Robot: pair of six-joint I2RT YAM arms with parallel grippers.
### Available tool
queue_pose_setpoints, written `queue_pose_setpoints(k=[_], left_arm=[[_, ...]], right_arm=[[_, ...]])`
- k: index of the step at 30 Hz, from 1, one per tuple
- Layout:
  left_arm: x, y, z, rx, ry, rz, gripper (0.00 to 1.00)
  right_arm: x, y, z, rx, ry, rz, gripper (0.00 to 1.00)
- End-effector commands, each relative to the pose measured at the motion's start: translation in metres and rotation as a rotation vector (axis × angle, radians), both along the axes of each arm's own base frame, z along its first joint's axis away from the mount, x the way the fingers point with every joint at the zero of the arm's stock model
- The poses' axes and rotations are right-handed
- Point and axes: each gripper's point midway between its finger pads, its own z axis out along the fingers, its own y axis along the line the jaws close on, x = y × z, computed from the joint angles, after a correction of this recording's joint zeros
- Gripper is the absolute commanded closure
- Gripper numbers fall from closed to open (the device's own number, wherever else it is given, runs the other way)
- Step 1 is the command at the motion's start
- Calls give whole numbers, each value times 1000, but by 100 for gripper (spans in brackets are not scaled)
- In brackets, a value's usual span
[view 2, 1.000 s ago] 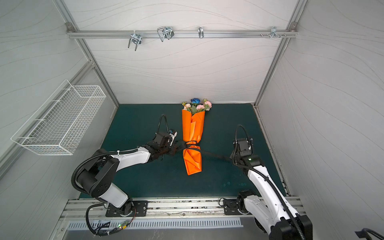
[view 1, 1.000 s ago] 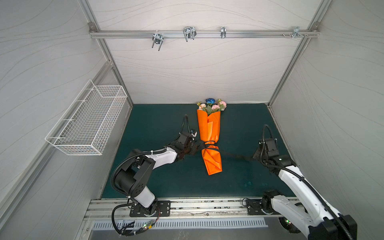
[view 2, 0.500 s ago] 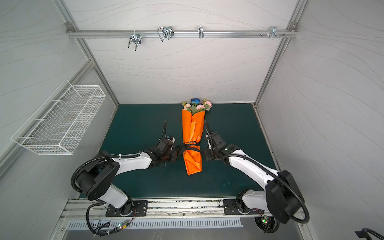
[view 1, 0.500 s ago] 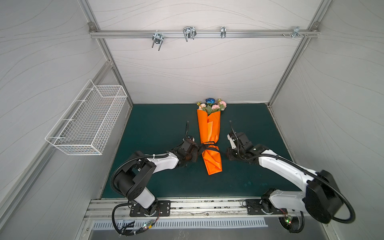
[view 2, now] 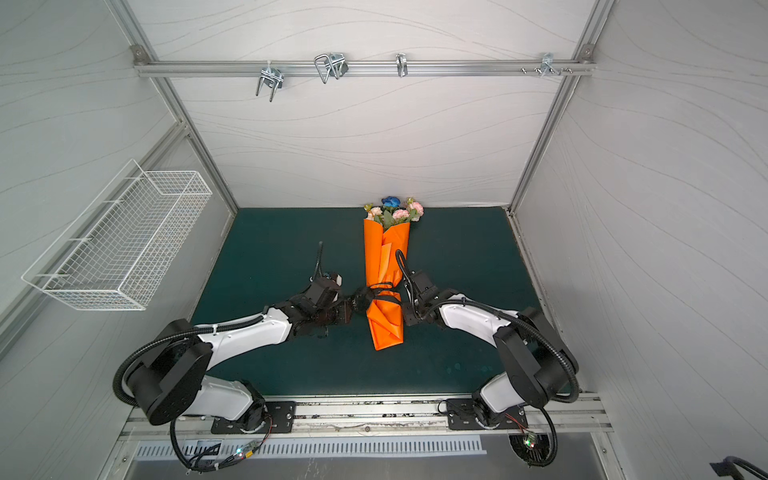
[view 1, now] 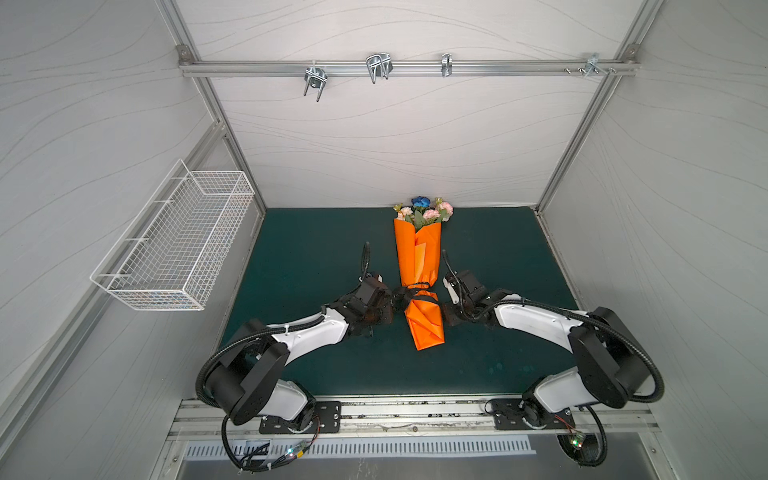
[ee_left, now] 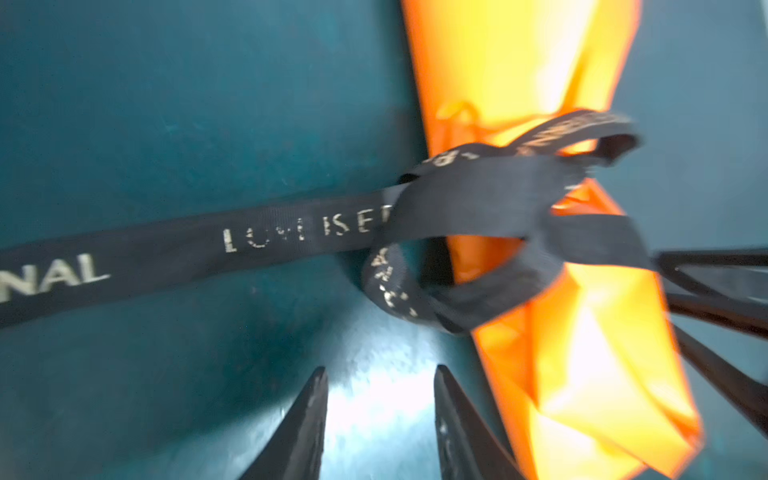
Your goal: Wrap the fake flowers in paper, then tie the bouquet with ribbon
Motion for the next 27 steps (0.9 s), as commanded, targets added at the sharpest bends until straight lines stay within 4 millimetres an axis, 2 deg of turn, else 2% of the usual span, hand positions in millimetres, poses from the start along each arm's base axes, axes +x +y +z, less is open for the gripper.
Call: queue_pose_setpoints(k=[1,5,7,9,13,16,21,27], left_arm=[[-5,5,17,-10,-14,19,55],[19,-4,59,23,-170,-53,49],[37,-22,78,83,-272,-192,48],[53,-40,88,145,-333,-316,48],[81,-66,76,284,-361,-504,49],[94,-80,67,289,-339,-606,49],[95,-85,53,202,-273,-717,52],[94,-82,39,248,-244,-780,54]], right_arm=[[8,-2,-5,-32,-33,-16,44],[14,-11,-13,-82,-41,-67,42],[17,-14,-15,-96,-47,-88,44],[20,-13,-14,-94,-53,-98,45],[27,-7,-12,-75,-56,-94,62],[31,0,-9,-53,-57,-82,71],[33,6,-1,-25,-66,-66,83],[32,5,9,-13,-82,-68,97]])
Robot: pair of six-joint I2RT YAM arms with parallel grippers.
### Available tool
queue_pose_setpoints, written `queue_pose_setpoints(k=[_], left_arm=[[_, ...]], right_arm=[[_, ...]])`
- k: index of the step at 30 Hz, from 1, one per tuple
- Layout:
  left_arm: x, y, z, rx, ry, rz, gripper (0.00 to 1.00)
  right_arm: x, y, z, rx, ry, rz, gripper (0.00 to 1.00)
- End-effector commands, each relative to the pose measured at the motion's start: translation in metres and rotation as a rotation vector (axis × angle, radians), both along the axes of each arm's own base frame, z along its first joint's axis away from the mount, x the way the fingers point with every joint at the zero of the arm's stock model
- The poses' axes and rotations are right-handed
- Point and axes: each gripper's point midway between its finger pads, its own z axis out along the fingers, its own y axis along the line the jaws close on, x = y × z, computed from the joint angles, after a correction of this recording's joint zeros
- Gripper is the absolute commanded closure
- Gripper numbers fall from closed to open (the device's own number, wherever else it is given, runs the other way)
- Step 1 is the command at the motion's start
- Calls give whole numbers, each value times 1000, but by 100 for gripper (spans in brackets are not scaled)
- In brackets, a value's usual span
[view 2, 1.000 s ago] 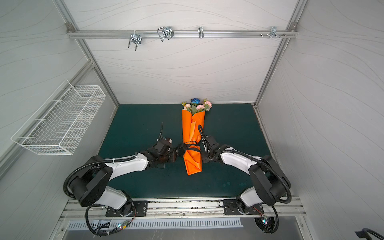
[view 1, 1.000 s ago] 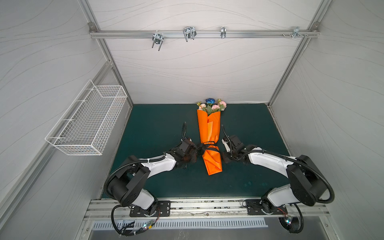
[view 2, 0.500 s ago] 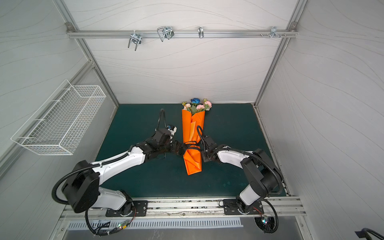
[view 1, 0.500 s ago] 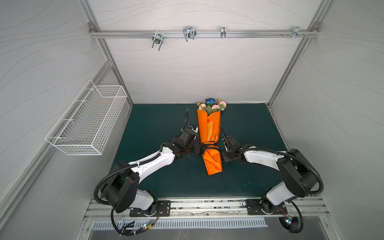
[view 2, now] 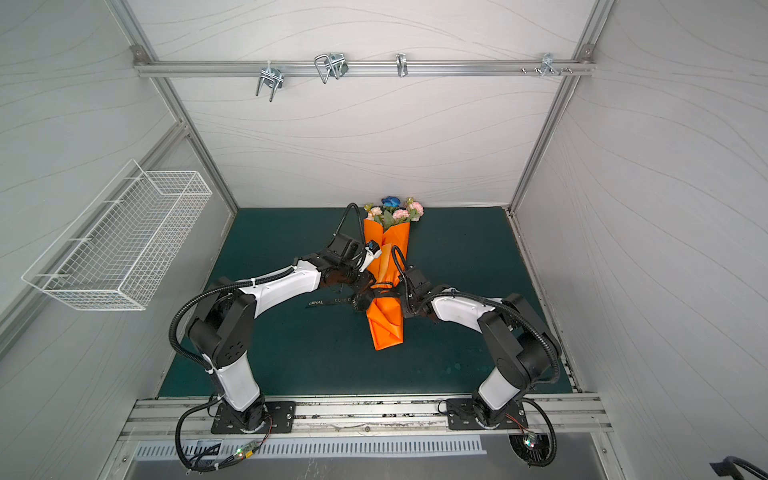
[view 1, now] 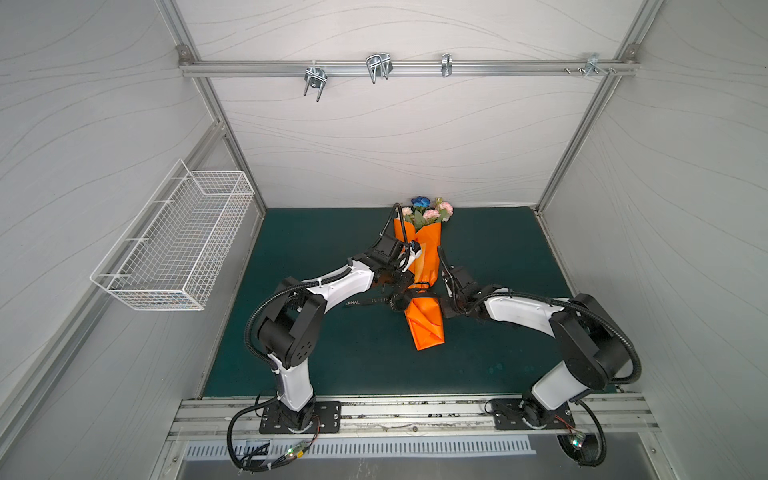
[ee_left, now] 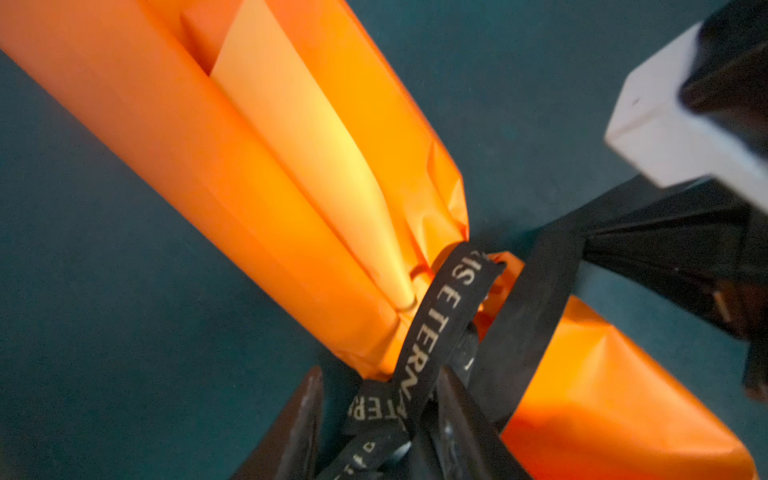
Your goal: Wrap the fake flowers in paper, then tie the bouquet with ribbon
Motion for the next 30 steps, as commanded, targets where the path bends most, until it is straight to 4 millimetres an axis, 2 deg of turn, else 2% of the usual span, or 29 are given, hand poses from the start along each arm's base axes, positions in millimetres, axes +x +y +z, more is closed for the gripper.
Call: queue_pose_setpoints(k=[1,7,15,18,20,24,26,27,30], left_arm=[[3,-14,10,-4,-24,-103,54],[3,-21,2,-19,12,-123,53],[6,-20,-11,15,36,-120,55],[9,-17,-16,34,36,-104,62],[10,-17,-18,41,42,-90,73],[10,-16,-14,22,44,-60,84],[11,-17,-8,-7,27,-41,97],[12,-16,-6,-18,17,-24,100],[10,-15,-1,-55,-1,11,100]], right_arm=[[3,2,16,25,-31,6,99],[7,3,24,30,-54,6,100],[12,8,29,62,-71,18,100],[9,13,37,93,-74,40,100],[7,18,45,122,-70,60,100],[0,30,59,176,-36,111,100],[-5,35,63,200,-11,131,100],[-7,40,66,220,5,143,100],[-15,52,72,280,63,169,100]])
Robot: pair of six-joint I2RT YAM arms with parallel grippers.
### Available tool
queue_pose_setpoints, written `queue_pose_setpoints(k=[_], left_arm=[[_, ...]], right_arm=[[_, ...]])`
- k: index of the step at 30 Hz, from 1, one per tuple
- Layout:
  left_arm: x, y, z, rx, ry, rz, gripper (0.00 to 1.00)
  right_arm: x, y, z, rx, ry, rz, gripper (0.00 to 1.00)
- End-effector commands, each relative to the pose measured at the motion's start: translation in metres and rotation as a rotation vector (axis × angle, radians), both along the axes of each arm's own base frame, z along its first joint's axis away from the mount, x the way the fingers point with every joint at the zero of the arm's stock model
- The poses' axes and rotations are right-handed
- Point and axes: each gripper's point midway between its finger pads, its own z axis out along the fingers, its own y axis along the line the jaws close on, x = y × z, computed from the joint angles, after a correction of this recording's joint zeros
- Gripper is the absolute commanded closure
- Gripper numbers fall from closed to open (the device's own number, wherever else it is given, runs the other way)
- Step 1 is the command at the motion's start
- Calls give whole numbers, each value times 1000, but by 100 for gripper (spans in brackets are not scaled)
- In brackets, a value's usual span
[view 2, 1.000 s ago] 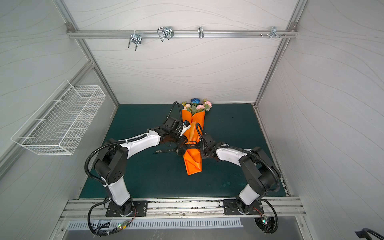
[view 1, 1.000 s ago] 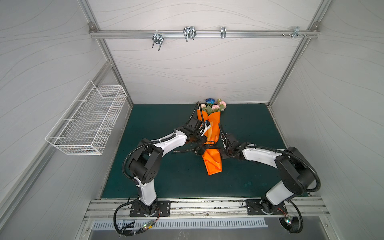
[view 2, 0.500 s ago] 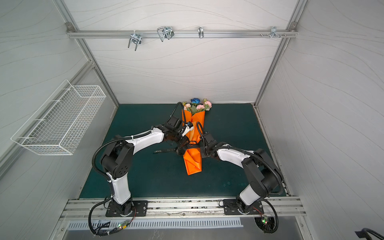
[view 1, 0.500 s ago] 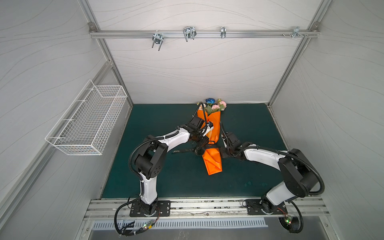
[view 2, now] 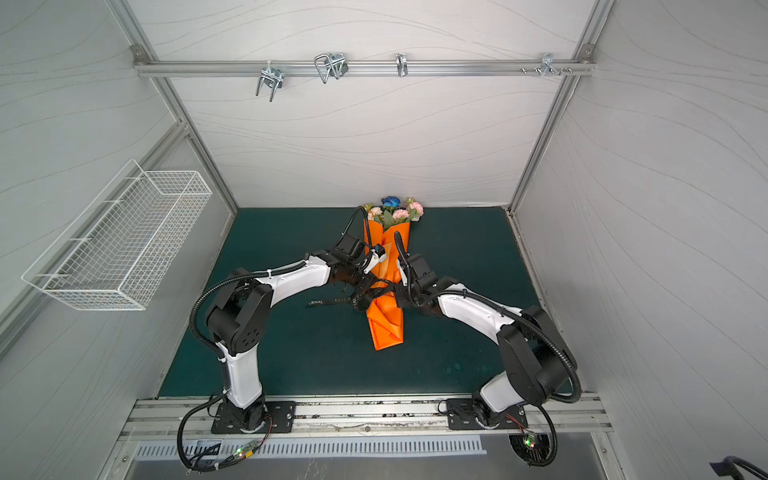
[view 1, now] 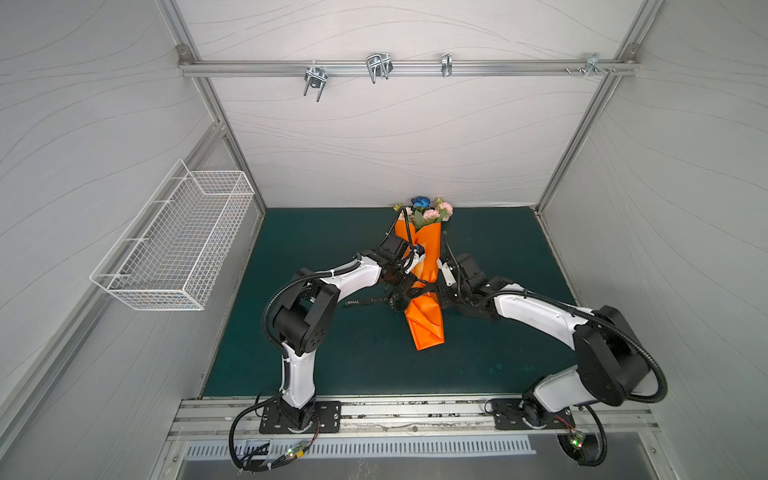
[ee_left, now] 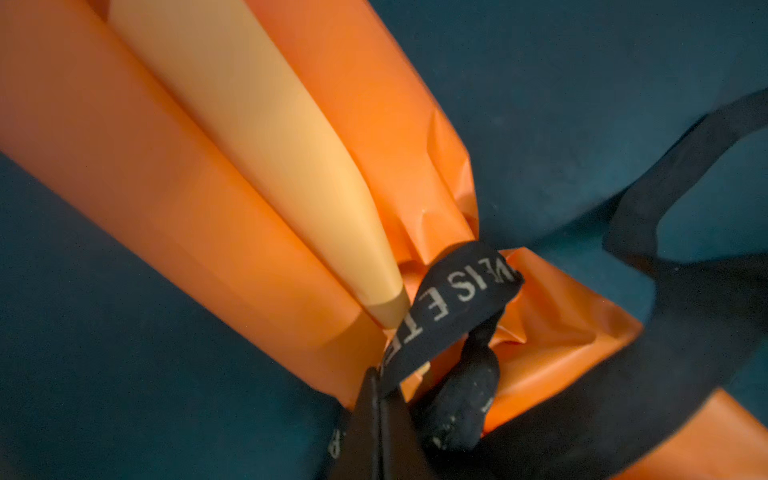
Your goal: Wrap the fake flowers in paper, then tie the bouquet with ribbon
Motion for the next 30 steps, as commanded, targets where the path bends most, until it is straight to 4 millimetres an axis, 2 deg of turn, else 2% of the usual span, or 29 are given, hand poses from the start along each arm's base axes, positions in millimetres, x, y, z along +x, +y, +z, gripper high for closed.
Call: queue_pose_setpoints(k=[1,6,13,20,30], left_arm=[[6,-5,25,-80,-68,46,100],[4,-2,26,-117,-76,96,100],[7,1,32,-171,-115,179,100],[7,0,39,-209,-154,226,100],[1,-2,53,-258,-205,245,100]], right_arm=[[-18,14,9,78,100,67,100],[-21,35,15,180,165,89,100],[-17,53,7,235,243,90,100],[-5,60,-10,254,306,46,100],[17,60,-15,278,319,-57,100]])
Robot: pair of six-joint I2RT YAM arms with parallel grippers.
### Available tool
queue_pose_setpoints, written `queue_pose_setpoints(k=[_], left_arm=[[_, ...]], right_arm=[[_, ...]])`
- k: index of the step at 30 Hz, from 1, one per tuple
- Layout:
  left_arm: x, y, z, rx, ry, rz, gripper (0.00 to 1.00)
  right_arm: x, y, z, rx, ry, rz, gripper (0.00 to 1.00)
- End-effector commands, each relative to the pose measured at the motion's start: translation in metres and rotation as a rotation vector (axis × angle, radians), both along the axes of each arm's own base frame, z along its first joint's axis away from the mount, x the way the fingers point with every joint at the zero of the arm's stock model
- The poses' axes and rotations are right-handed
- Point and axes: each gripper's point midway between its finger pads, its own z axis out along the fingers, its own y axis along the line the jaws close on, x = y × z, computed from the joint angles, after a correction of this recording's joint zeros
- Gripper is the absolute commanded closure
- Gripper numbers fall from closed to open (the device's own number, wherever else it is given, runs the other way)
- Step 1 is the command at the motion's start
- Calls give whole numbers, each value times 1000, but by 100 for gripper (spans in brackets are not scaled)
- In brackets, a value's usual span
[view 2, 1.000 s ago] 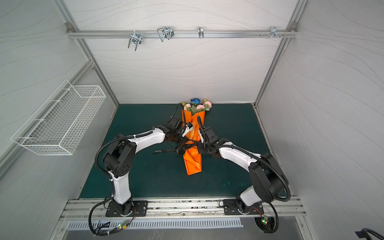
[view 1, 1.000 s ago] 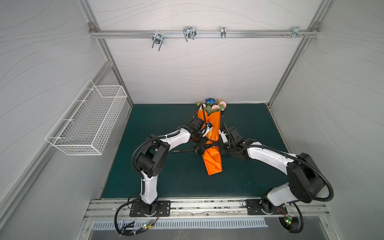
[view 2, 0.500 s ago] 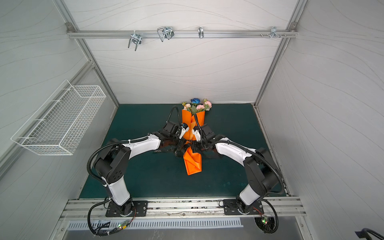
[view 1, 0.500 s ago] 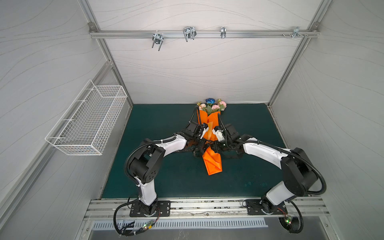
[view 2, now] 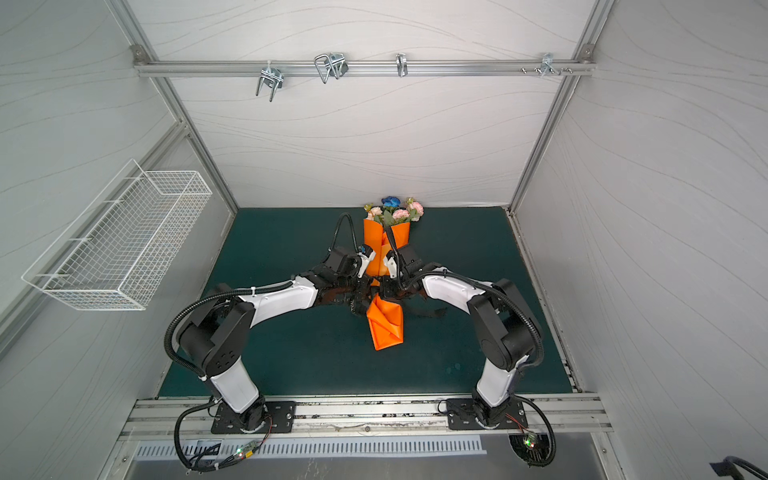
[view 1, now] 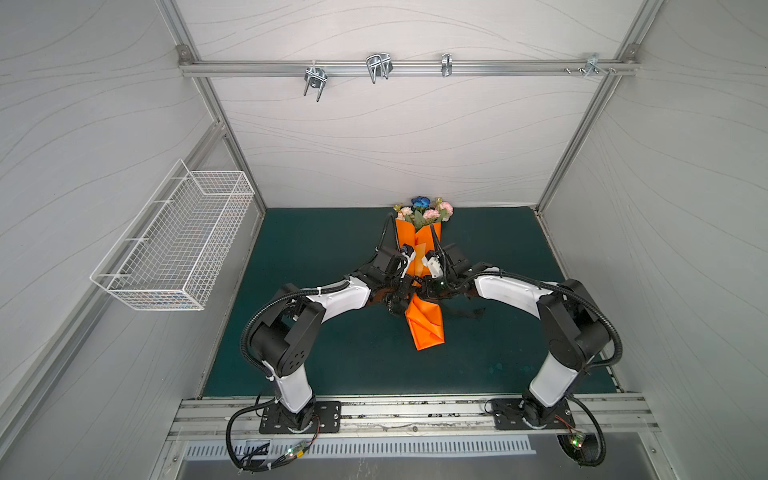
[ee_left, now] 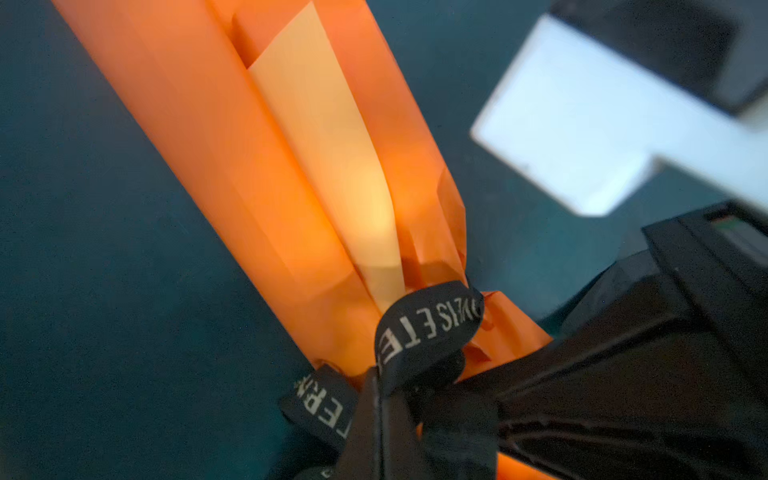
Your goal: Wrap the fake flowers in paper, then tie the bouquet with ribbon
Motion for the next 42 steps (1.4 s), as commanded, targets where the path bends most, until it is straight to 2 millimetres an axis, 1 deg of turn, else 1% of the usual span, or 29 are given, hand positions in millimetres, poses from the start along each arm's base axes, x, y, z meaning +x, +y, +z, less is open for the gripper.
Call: queue_pose_setpoints(k=[1,5,8,10,14,17,21,24,28,32,36,39,42], left_arm=[[6,-8,30,-65,-89,15,100],[2,-8,31,-78,-91,17,100],[3,-7,28,-71,-82,25,100],[3,-7,25,-64,-76,32,100],[3,-8,26,-69,-74,33,100],[3,-9,27,-64,-72,31,100],[1,-9,25,-61,-62,26,100],[1,-9,24,-65,-61,31,100],[1,-12,23,-77,-48,33,100],[2,-13,23,-81,-39,39,100],[2,-13,25,-87,-43,42,100],[3,-13,27,-88,-46,45,100],[4,-14,30,-92,-50,42,100]], right_arm=[[13,2,6,29,-8,-58,100],[20,3,7,51,-25,-101,100],[19,7,10,88,-36,-105,100],[18,8,16,104,-61,-105,100],[20,-1,22,99,-121,-159,100],[25,-6,20,87,-154,-216,100],[29,-7,19,89,-183,-255,100],[33,-4,22,97,-205,-262,100],[34,4,19,106,-222,-251,100],[29,13,19,122,-247,-233,100],[30,13,14,119,-255,-243,100],[31,15,5,110,-245,-248,100],[35,12,-2,94,-239,-280,100]])
